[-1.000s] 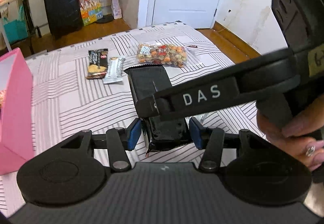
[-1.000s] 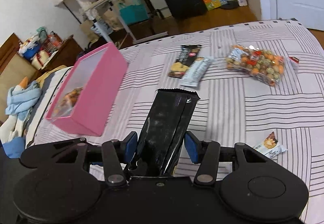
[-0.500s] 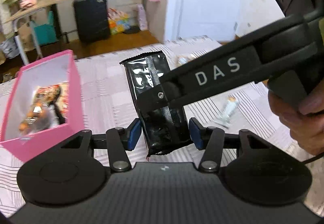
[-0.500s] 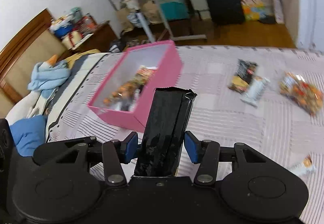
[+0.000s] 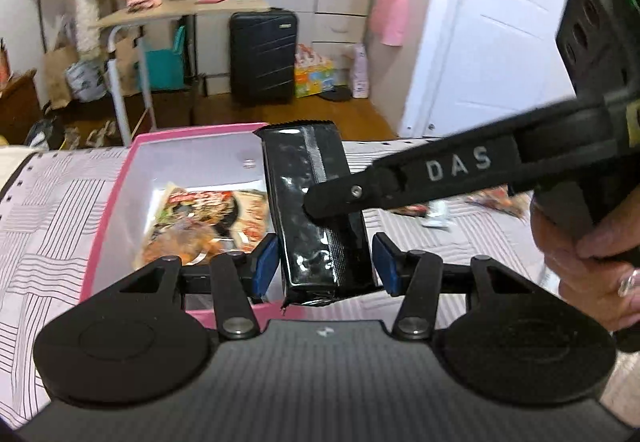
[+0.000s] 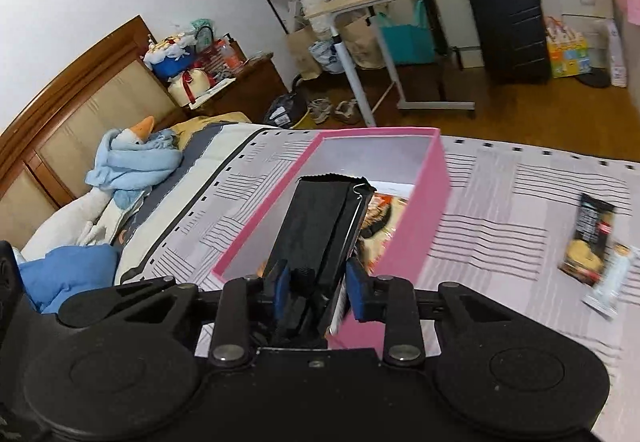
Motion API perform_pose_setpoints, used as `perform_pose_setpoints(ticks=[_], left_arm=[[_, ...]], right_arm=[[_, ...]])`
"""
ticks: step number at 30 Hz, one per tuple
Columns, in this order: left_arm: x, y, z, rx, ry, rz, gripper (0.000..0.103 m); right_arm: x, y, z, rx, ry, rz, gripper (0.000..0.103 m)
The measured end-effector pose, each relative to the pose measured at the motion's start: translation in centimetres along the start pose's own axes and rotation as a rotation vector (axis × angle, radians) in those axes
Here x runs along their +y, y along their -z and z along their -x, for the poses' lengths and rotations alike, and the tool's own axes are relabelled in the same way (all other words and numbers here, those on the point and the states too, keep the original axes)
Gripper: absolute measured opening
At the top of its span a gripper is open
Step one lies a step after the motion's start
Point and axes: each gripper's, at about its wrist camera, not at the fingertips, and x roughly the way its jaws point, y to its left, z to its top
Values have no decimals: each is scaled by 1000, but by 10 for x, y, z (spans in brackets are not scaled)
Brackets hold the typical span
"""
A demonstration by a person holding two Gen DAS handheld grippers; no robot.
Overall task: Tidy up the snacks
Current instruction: 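Open the tools to drop the black packet into the pink box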
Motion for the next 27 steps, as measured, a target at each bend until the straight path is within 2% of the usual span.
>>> perform_pose_setpoints(ticks=[4,7,12,15,20,27], left_arm=[[33,2,-22,-7,-8,53,49],[49,7,-35,28,-6,99,49],[57,5,-56,57,-58,123,50],[57,6,-58,61,-73,140,52],[55,7,-49,27,-73,140,53],[46,8,-19,-25,-44,149,53]], right_arm=[[-7,-2,-29,5,-22,-30,33],[-10,0,-47,7,-20,-25,32],[-7,2,-63,-3,-12,29,32],[-8,2,-62,-18,12,19,32],[-11,6,-35,-54,70,4,34],[-29,20,46,-16,165,-58,34]])
